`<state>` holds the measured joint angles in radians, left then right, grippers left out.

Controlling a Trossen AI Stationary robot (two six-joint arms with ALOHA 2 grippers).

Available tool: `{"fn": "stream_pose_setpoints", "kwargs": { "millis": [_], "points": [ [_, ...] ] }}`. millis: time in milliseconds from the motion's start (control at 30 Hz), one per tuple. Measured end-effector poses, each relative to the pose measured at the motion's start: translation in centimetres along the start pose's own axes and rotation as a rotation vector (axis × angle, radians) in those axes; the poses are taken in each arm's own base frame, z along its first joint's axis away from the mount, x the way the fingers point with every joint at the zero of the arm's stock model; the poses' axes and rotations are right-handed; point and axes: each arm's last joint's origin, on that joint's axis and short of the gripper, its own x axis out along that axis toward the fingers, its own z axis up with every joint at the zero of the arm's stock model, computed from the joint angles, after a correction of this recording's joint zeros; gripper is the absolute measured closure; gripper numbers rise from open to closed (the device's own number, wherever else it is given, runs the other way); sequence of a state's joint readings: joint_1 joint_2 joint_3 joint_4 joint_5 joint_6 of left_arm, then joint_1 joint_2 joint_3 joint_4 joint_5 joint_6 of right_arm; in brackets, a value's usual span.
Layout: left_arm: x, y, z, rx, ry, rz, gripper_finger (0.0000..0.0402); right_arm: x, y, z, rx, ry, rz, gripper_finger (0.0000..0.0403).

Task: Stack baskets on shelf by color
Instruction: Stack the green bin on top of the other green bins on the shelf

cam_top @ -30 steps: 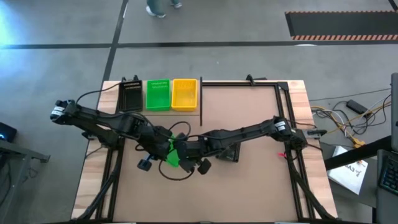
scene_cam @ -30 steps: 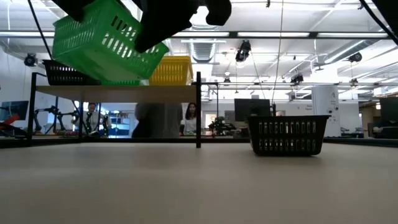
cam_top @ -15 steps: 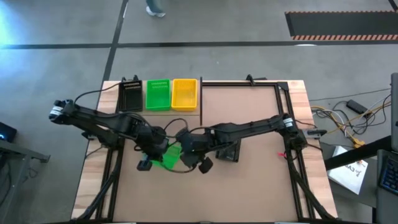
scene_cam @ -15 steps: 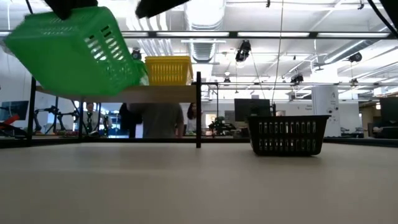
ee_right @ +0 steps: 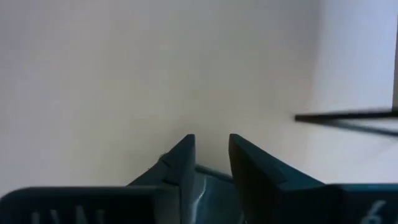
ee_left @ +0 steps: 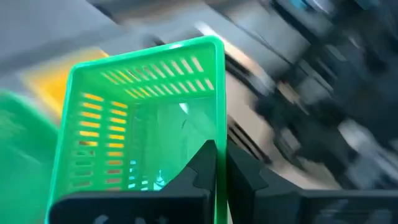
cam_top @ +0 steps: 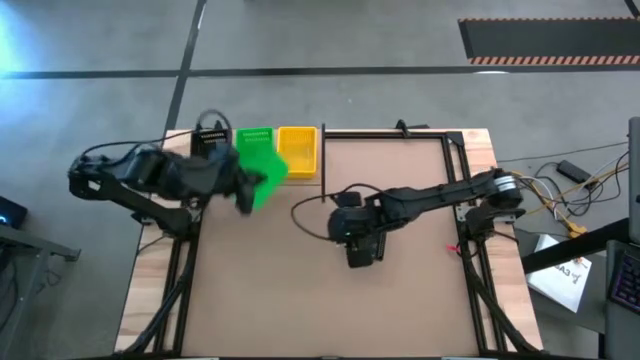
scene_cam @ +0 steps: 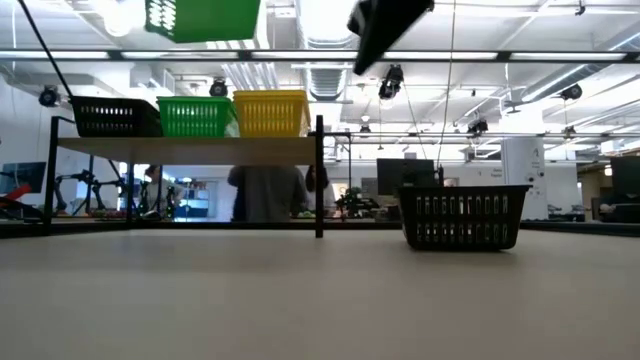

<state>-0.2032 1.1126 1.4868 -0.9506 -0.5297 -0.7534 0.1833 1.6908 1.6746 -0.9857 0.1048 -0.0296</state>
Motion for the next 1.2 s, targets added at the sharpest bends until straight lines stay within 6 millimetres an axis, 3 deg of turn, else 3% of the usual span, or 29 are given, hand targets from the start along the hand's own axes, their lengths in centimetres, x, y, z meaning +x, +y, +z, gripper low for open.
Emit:
{"fn": "stream_pose_setpoints", "kwargs": {
  "millis": [67, 200, 367, 600, 867, 1067, 1200],
  "points": [
    [0.0, 0.5, 1.5, -0.037, -0.087, 0.123, 0.0401, 0.1, 0.0, -1.1, 0.052, -0.031, -0.001, 0.0328],
    [2.1, 2.0, 3.7, -0.157, -0.097, 0.322, 0.0401, -0.4, 0.0, -2.9, 0.132, -0.13, -0.001, 0.0352],
    [6.2, 4.0, 4.6, -0.196, -0.005, 0.534, 0.0401, -1.2, -0.1, -4.7, 0.17, -0.216, -0.044, 0.0371],
    [10.6, 6.5, 5.8, -0.304, 0.091, 0.659, 0.0402, -1.8, -0.2, -6.4, 0.177, -0.267, -0.046, 0.0376],
    [12.6, 8.7, 5.8, -0.411, 0.205, 0.765, 0.0402, -2.0, -0.2, -8.1, 0.172, -0.261, -0.046, 0.0376],
    [13.6, 9.2, 5.3, -0.459, 0.238, 0.824, 0.0401, -2.1, -0.1, -8.9, 0.161, -0.293, -0.047, 0.0376],
    [13.9, 9.2, 5.2, -0.47, 0.246, 0.825, 0.0378, -2.3, -0.1, -9.4, 0.163, -0.304, -0.046, 0.0376]
  ]
}}
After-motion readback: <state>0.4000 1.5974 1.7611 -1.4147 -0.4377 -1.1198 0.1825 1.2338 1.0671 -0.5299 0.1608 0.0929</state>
